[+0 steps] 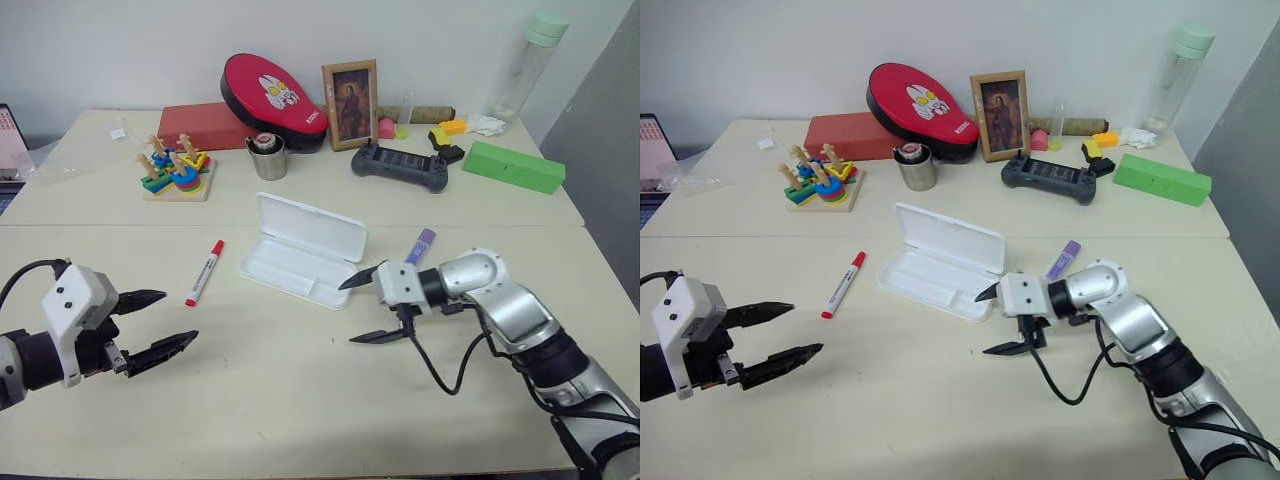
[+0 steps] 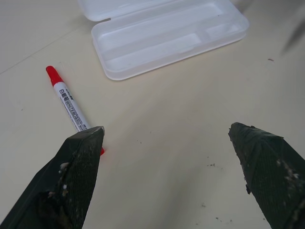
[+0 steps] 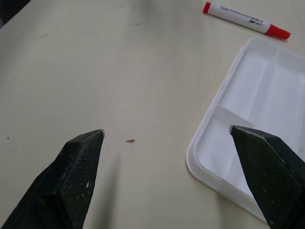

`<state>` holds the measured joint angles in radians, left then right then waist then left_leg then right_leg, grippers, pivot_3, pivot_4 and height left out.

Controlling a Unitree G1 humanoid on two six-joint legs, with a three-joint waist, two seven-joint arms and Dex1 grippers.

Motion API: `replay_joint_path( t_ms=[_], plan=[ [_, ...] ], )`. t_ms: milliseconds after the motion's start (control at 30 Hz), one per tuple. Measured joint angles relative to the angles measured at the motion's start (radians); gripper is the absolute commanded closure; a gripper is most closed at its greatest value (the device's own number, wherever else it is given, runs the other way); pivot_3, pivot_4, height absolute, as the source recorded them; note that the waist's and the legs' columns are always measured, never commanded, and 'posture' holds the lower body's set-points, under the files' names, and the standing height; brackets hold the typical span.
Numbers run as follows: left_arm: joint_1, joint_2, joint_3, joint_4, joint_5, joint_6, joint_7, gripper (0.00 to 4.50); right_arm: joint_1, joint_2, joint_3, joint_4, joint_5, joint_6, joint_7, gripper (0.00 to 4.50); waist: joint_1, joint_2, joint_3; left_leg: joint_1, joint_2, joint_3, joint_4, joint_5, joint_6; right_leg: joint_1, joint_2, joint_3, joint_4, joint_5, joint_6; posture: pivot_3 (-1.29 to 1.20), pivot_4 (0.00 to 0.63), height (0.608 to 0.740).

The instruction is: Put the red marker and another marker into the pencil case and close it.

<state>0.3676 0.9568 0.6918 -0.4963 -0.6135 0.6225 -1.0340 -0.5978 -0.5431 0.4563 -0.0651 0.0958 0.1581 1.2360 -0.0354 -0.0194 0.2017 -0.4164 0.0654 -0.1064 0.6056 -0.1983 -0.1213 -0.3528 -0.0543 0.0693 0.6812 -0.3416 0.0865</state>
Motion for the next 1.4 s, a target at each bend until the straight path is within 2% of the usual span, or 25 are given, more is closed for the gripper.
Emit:
replay_joint_path(
  t_ms=[367,700,867,1033,1167,1400],
  plan=[
    [-0.018,0.0,-0.009,0.0,0.002,0.004,0.004,0.03,-0.046,0.076,0.029,0.086,-0.066,-0.044,-0.014,0.06,0.001,0.0,0.0,0.0,0.0,0.0,0.0,0.0,0.0,0.0,0.0,0.0,0.0,0.0,0.0,0.0,0.15,0.74],
    [-0.091,0.03,-0.082,0.021,0.022,-0.005,0.006,0.03,-0.043,-0.007,-0.091,-0.015,0.085,0.096,0.044,0.06,0.002,0.0,0.0,0.0,0.0,0.0,0.0,0.0,0.0,0.0,0.0,0.0,0.001,0.0,0.0,0.0,0.15,0.74],
    [-0.193,0.095,-0.23,0.11,0.104,-0.085,-0.041,0.03,-0.002,-0.082,-0.162,-0.085,0.131,0.152,0.045,0.06,0.004,0.0,0.0,0.0,0.0,0.0,0.0,0.0,0.0,0.0,0.0,0.0,0.0,0.0,0.0,0.0,0.15,0.74],
    [-0.387,0.112,-0.421,0.283,0.209,-0.207,-0.084,0.03,0.022,-0.124,-0.218,-0.146,0.185,0.213,0.035,0.06,0.003,0.001,0.001,-0.001,0.0,0.0,0.0,0.0,0.0,0.0,0.0,0.0,0.0,0.0,0.0,0.0,0.15,0.74],
    [-0.538,0.084,-0.561,0.417,0.3,-0.316,-0.108,0.03,0.076,-0.196,-0.232,-0.205,0.197,0.22,0.044,0.06,0.004,0.001,0.001,-0.001,0.0,0.0,0.0,0.0,0.0,0.0,0.0,-0.001,0.0,0.0,0.0,0.0,0.15,0.74],
    [-0.734,0.007,-0.724,0.616,0.404,-0.473,-0.177,0.03,0.126,-0.264,-0.242,-0.248,0.201,0.219,0.051,0.06,0.003,0.001,0.001,-0.001,0.0,0.0,0.0,0.0,0.0,0.0,0.0,0.0,0.001,0.0,0.0,0.0,0.15,0.74]
  ],
)
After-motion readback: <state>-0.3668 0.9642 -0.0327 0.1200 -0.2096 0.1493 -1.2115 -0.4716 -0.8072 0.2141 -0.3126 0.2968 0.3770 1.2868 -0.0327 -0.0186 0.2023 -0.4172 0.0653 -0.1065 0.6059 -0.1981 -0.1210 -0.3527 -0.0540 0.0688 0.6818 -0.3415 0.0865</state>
